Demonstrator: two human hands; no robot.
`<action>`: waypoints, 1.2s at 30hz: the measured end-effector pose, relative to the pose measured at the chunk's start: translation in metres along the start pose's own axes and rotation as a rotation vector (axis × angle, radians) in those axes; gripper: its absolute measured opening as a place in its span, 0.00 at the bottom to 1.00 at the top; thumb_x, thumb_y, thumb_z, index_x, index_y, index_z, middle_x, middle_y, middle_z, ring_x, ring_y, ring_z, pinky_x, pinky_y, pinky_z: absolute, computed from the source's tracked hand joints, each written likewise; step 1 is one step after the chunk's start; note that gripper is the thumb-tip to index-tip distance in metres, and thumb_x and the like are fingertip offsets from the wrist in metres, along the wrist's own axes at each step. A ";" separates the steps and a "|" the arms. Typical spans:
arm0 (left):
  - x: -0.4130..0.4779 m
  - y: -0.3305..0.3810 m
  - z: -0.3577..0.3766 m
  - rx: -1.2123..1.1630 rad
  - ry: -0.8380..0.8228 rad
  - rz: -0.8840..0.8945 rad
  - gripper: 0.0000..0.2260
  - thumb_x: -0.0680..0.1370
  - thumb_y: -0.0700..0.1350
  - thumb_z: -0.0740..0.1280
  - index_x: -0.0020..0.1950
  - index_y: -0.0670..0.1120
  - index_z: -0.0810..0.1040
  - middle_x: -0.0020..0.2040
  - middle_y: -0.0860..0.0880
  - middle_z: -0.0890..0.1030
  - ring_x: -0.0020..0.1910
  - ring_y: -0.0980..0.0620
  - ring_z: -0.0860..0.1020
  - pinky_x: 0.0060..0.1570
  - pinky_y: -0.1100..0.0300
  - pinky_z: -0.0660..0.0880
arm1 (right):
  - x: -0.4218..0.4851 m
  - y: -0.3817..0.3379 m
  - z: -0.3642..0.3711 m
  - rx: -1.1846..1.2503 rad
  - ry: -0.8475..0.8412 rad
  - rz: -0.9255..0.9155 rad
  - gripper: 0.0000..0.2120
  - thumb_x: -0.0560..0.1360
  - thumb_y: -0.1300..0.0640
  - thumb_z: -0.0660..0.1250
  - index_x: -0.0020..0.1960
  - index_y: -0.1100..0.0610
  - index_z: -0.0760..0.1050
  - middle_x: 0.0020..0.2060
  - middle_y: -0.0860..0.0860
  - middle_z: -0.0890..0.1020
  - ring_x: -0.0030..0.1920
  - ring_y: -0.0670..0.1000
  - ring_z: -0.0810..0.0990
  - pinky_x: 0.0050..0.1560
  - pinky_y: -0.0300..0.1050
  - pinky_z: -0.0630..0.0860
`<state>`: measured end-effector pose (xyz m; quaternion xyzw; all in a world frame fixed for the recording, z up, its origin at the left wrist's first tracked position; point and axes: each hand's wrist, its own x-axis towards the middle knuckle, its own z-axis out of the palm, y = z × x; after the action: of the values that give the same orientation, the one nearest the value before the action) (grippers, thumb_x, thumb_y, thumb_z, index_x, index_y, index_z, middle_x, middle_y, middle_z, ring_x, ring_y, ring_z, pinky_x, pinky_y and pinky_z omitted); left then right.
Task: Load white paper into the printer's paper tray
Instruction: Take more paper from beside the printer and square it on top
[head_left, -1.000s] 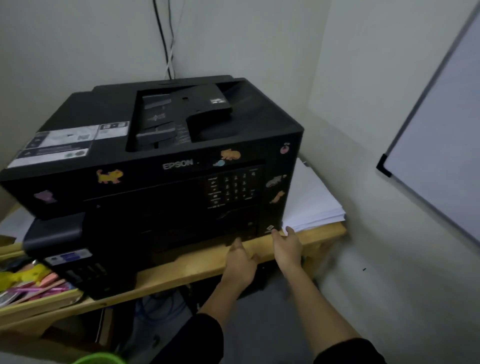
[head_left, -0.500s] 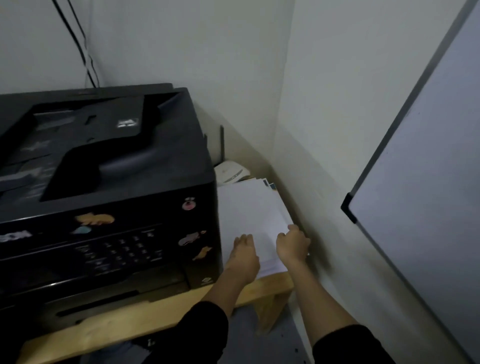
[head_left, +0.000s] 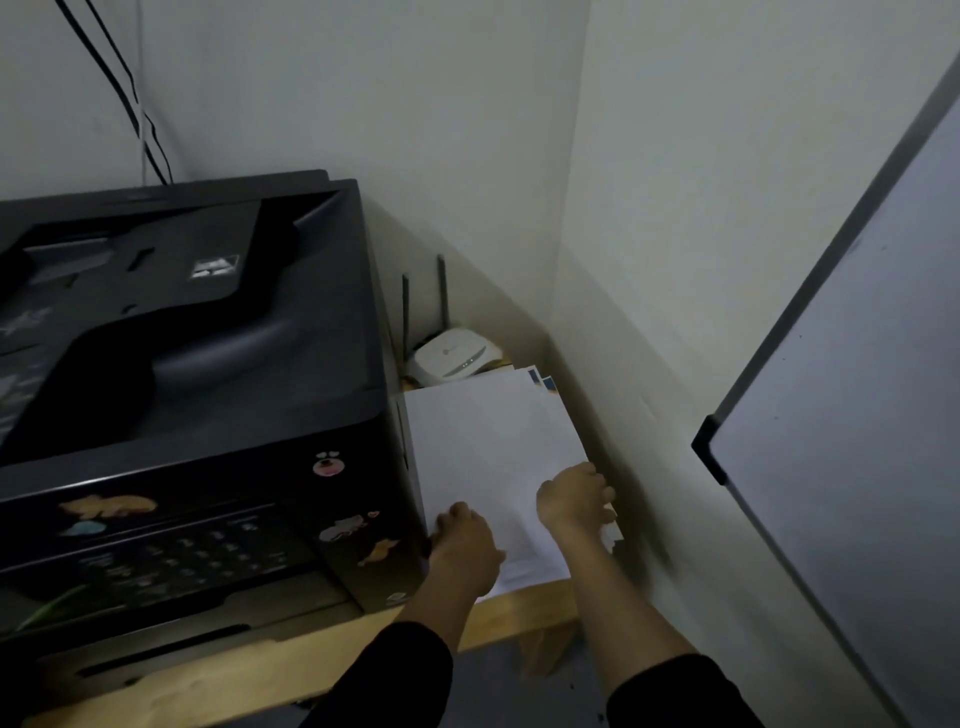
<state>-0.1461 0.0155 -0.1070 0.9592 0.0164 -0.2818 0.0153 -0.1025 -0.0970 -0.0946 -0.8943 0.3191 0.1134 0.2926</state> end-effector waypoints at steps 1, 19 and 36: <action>0.000 0.001 -0.001 0.004 -0.006 -0.004 0.26 0.80 0.56 0.57 0.70 0.38 0.63 0.68 0.39 0.64 0.65 0.42 0.69 0.64 0.53 0.71 | -0.001 -0.002 -0.001 -0.008 0.028 -0.027 0.22 0.77 0.56 0.64 0.68 0.63 0.63 0.66 0.61 0.72 0.66 0.60 0.70 0.65 0.56 0.68; -0.001 0.010 -0.025 -0.367 0.002 -0.136 0.21 0.82 0.52 0.52 0.71 0.41 0.63 0.71 0.40 0.61 0.69 0.40 0.64 0.67 0.49 0.67 | 0.007 -0.012 -0.027 0.153 -0.006 -0.130 0.12 0.79 0.59 0.59 0.57 0.64 0.77 0.54 0.59 0.82 0.51 0.59 0.82 0.44 0.45 0.77; -0.068 0.037 -0.211 -0.313 0.575 -0.215 0.33 0.78 0.49 0.62 0.75 0.32 0.53 0.73 0.34 0.60 0.68 0.38 0.68 0.59 0.49 0.72 | -0.010 -0.026 -0.130 0.698 -0.212 -0.077 0.11 0.80 0.63 0.61 0.50 0.73 0.72 0.43 0.60 0.74 0.41 0.56 0.72 0.41 0.50 0.75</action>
<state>-0.0879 -0.0147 0.1084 0.9781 0.1641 0.0061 0.1275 -0.0917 -0.1525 0.0253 -0.7351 0.2726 0.0786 0.6157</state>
